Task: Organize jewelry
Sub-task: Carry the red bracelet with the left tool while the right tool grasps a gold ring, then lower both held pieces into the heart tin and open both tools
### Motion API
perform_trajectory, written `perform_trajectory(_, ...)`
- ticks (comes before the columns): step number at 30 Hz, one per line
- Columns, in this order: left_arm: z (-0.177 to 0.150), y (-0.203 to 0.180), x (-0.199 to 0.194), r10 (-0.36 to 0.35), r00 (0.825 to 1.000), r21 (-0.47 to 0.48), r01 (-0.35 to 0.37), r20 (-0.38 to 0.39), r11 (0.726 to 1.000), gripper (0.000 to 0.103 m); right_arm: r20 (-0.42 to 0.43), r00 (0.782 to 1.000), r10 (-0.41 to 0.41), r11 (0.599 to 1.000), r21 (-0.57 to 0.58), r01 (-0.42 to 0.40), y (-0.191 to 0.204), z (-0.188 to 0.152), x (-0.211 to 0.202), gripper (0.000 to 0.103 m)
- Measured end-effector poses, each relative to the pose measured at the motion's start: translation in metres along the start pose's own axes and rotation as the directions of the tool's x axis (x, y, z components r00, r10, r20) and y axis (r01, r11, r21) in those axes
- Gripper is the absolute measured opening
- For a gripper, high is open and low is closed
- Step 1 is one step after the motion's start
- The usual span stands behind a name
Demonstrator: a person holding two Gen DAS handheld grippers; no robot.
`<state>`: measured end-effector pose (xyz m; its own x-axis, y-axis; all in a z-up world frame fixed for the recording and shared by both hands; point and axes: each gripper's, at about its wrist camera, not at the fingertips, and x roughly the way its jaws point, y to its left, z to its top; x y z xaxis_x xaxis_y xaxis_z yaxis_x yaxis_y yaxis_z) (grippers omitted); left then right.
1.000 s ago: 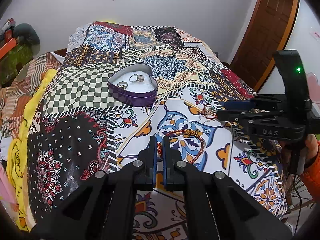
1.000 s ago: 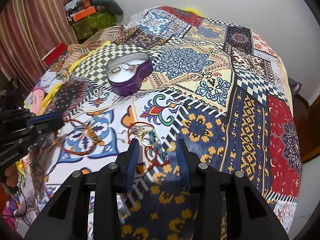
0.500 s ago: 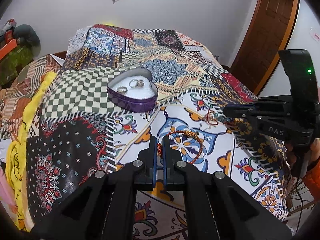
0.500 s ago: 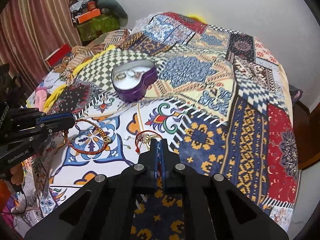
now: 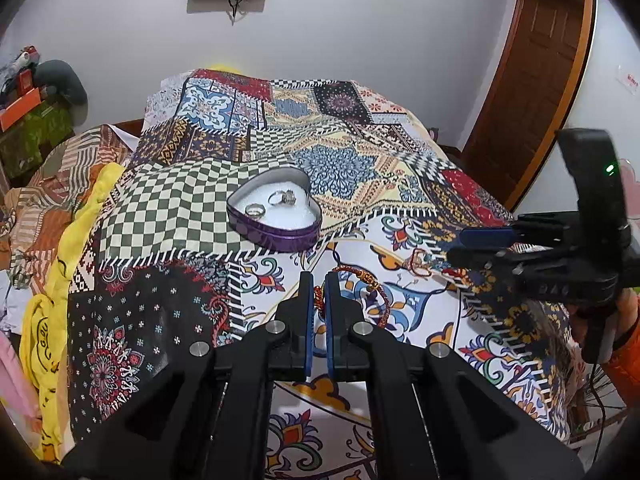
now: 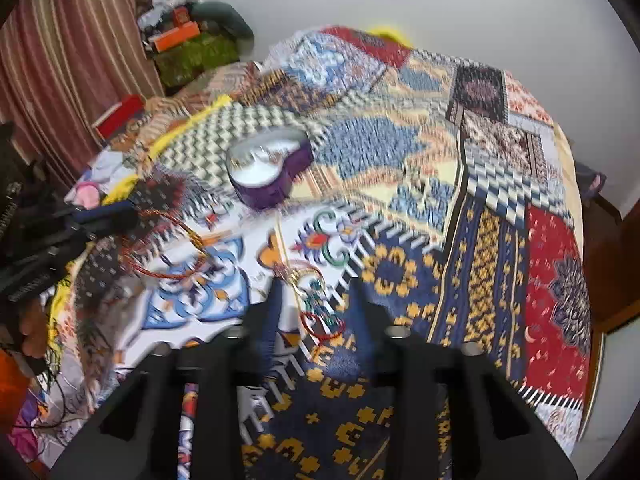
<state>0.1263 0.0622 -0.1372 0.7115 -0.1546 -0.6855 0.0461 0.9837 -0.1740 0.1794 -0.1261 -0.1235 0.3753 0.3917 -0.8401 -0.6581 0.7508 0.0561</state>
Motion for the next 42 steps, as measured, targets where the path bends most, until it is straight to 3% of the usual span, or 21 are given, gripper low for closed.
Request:
perform_trajectory(5,-0.004,0.002,0.008,0.003,1.0,-0.005,-0.003,-0.022,1.0,0.003,-0.024,1.0,-0.006,1.0,-0.006,0.006,0.0,-0.007,0.012,0.029)
perform_trajectory(7,-0.004,0.003,0.009,0.003,1.0,-0.011,-0.003,-0.022,1.0,0.003,-0.028,1.0,0.005,1.0,-0.019,-0.006,0.002,-0.008,0.012,0.009)
perform_trajectory(8,-0.004,0.003,0.009,0.003,1.0,-0.012,-0.003,-0.022,1.0,0.003,-0.03,1.0,0.007,1.0,-0.018,-0.008,0.002,-0.008,0.013,0.008)
perform_trajectory(17,0.003,0.003,0.006,0.01,1.0,-0.013,-0.011,-0.002,1.0,0.003,0.019,1.0,0.002,1.0,0.002,-0.002,0.002,-0.005,-0.005,0.006)
perform_trajectory(28,0.025,0.006,-0.009,0.029,0.997,-0.002,-0.029,0.065,1.0,0.003,0.162,0.987,0.006,1.0,-0.021,-0.003,0.011,0.037,-0.051,0.006)
perform_trajectory(42,0.059,0.027,0.002,0.062,0.991,-0.017,-0.061,0.118,0.998,0.003,0.23,0.972,0.056,0.996,-0.081,-0.038,0.037,0.089,-0.037,0.006)
